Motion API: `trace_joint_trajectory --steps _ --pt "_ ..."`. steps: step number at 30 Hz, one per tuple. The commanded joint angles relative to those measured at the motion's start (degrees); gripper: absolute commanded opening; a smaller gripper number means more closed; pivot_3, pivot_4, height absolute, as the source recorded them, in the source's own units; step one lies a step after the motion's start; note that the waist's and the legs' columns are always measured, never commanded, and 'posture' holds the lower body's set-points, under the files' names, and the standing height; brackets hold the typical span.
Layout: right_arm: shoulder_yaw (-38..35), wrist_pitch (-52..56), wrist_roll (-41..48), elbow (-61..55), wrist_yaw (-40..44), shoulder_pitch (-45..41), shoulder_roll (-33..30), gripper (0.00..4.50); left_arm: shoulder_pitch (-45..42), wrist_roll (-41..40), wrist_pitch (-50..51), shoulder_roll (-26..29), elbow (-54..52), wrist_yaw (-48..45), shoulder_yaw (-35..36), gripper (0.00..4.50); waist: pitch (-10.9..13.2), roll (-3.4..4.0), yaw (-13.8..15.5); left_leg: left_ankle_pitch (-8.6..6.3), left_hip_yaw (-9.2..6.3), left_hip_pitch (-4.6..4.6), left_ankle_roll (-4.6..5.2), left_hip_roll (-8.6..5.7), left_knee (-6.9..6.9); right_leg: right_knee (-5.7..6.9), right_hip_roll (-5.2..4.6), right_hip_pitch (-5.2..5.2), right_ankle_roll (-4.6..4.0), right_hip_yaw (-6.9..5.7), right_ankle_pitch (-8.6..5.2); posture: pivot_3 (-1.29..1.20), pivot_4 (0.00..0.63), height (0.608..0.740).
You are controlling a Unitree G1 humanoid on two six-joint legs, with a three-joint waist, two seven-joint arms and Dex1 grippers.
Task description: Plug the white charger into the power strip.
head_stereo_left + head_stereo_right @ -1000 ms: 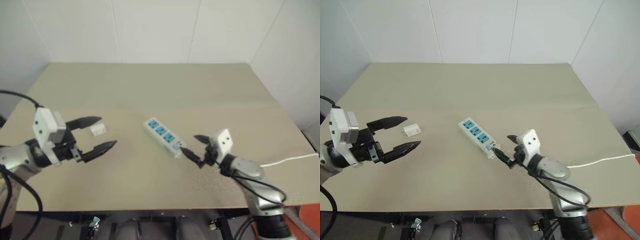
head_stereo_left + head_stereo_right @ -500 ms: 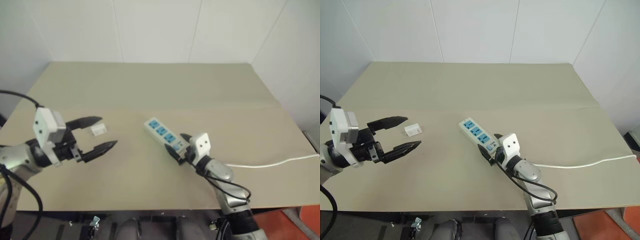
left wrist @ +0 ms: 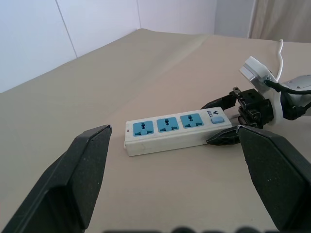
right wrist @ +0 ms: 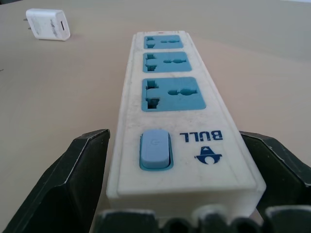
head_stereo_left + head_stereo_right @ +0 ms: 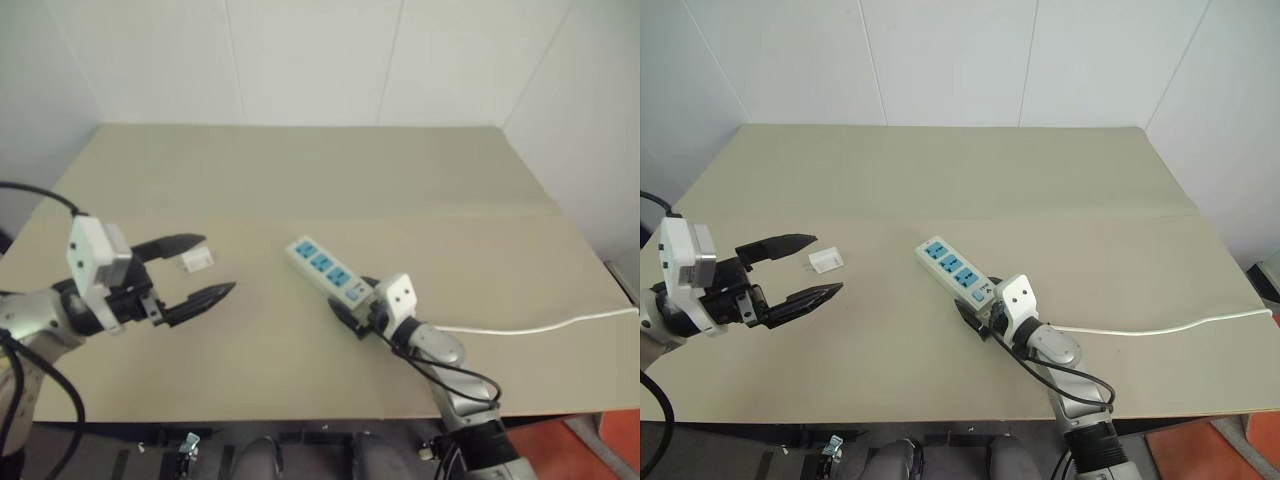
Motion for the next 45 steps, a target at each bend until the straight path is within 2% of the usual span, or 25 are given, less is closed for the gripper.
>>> trace_joint_trajectory --steps 1,17,20,22,29,33,45 --pt "-0.18 1.0 0.82 -1.14 -0.07 -0.62 0.4 4.49 0.16 -0.94 -1.18 0.14 -1.49 -0.06 1.25 4.5 0.0 0.0 -0.01 0.0 0.0 0.01 0.0 0.0 0.0 0.0 0.0 0.0 0.0 0.0 0.0 0.0 0.15 0.74" --pt "1.68 0.02 -0.13 8.34 2.28 -4.34 1.82 4.49 0.05 -0.94 -1.38 0.46 -1.37 -0.15 1.24 4.5 -0.12 -0.16 -1.31 0.0 0.02 0.29 0.0 0.04 0.0 0.17 0.06 0.17 -0.05 0.04 0.04 0.0 0.15 0.74" --pt "2.18 -0.51 -0.79 9.49 2.89 -4.76 1.63 3.97 0.12 -0.97 -1.34 0.6 -1.42 -0.23 1.48 4.5 -0.14 -0.17 -1.46 0.0 0.02 0.31 0.0 0.05 0.0 0.19 0.09 0.16 -0.05 0.05 0.04 0.0 0.15 0.74" --pt "2.13 -1.26 -0.96 10.44 3.13 -5.07 1.76 3.45 0.11 -0.99 -1.33 0.66 -1.42 -0.29 1.56 4.5 -0.16 -0.21 -1.48 0.0 0.02 0.33 0.0 0.06 0.0 0.2 0.09 0.16 -0.05 0.06 0.04 0.0 0.15 0.74" --pt "0.18 -4.89 0.68 12.74 4.31 -6.48 2.31 3.43 -0.04 -1.05 -1.29 0.81 -1.26 -0.5 1.58 4.5 -0.26 -0.38 -1.49 0.01 0.03 0.45 0.0 0.07 0.01 0.34 0.1 0.19 -0.07 0.08 0.05 0.0 0.15 0.74" --pt "-1.27 -8.44 2.42 13.14 8.98 -8.17 0.05 3.43 -0.43 -1.02 -1.29 1.09 -0.82 -0.85 1.52 4.5 -0.25 -0.35 -1.43 0.01 0.05 0.47 0.0 0.09 0.01 0.36 0.13 0.18 -0.12 0.09 0.08 0.0 0.15 0.74" --pt "-0.16 -12.42 8.23 13.01 33.51 -11.41 -10.71 3.43 -1.43 -0.56 -1.47 2.16 1.28 -2.82 1.4 4.5 -0.07 -0.14 -0.96 -0.02 0.02 0.03 0.03 0.05 -0.01 -0.02 0.07 0.0 -0.06 0.02 0.04 0.0 0.15 0.74"
